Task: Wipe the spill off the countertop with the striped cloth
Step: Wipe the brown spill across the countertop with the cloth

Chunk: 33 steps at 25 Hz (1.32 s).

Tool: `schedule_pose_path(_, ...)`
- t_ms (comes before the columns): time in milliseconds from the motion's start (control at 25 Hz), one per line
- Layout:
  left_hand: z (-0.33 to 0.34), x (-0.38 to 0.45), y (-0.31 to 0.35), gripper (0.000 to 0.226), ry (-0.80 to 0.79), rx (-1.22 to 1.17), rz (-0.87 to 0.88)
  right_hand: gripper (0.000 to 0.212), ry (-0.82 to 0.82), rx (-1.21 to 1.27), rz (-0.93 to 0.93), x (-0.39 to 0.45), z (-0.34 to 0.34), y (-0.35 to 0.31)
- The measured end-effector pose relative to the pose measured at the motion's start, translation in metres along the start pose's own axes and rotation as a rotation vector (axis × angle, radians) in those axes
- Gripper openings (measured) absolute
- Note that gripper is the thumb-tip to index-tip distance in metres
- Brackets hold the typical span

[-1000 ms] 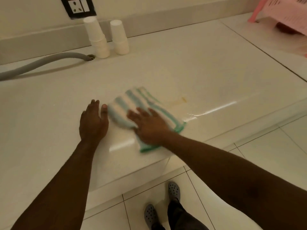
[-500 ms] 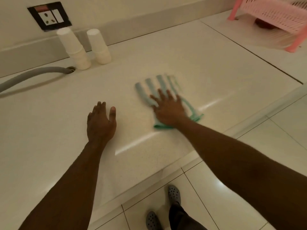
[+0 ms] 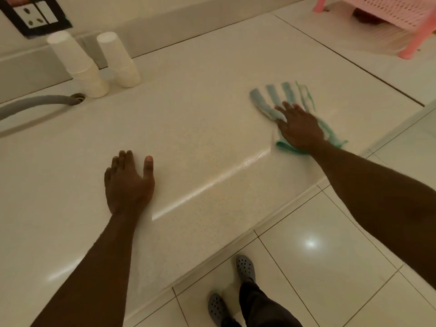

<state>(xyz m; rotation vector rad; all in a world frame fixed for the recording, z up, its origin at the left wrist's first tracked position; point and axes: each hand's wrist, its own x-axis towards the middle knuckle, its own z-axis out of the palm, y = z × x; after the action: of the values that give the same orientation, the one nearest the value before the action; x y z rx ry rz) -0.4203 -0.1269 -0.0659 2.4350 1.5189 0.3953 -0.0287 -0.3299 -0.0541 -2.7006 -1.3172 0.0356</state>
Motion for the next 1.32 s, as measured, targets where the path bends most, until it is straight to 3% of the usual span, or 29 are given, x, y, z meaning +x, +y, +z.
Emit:
schedule_pose_path(200, -0.003, -0.001, 0.002, 0.082, 0.017, -0.015, -0.001, 0.051, -0.032, 0.045, -0.018, 0.018, 0.003, -0.054)
schedule_pose_path(360, -0.011, 0.000, 0.002, 0.075, 0.047, -0.205, -0.101, 0.051, -0.109, 0.098, -0.346, -0.044, 0.012, -0.118)
schedule_pose_path(440, -0.016, -0.001, -0.008, 0.069, 0.036, -0.330, -0.084, 0.050, -0.151, 0.117, -0.473, -0.093, 0.010, -0.110)
schedule_pose_path(520, -0.024, -0.012, -0.027, 0.065, 0.008, -0.304, -0.016, 0.052, -0.126, 0.103, -0.499, -0.124, 0.005, -0.075)
schedule_pose_path(720, -0.046, -0.063, -0.092, 0.064, -0.025, -0.028, -0.016, 0.047, -0.044, 0.093, -0.193, -0.119, -0.005, -0.033)
schedule_pose_path(960, -0.082, -0.113, -0.140, 0.068, 0.058, 0.183, -0.087, 0.052, 0.055, 0.114, 0.231, -0.129, 0.014, -0.132)
schedule_pose_path(1040, -0.088, -0.127, -0.150, 0.066, 0.049, 0.185, -0.158, 0.053, 0.053, 0.116, 0.167, -0.151, 0.020, -0.181)
schedule_pose_path(1320, -0.091, -0.157, -0.165, 0.063, 0.118, 0.041, -0.316, 0.055, -0.100, 0.119, -0.310, -0.192, 0.035, -0.309)
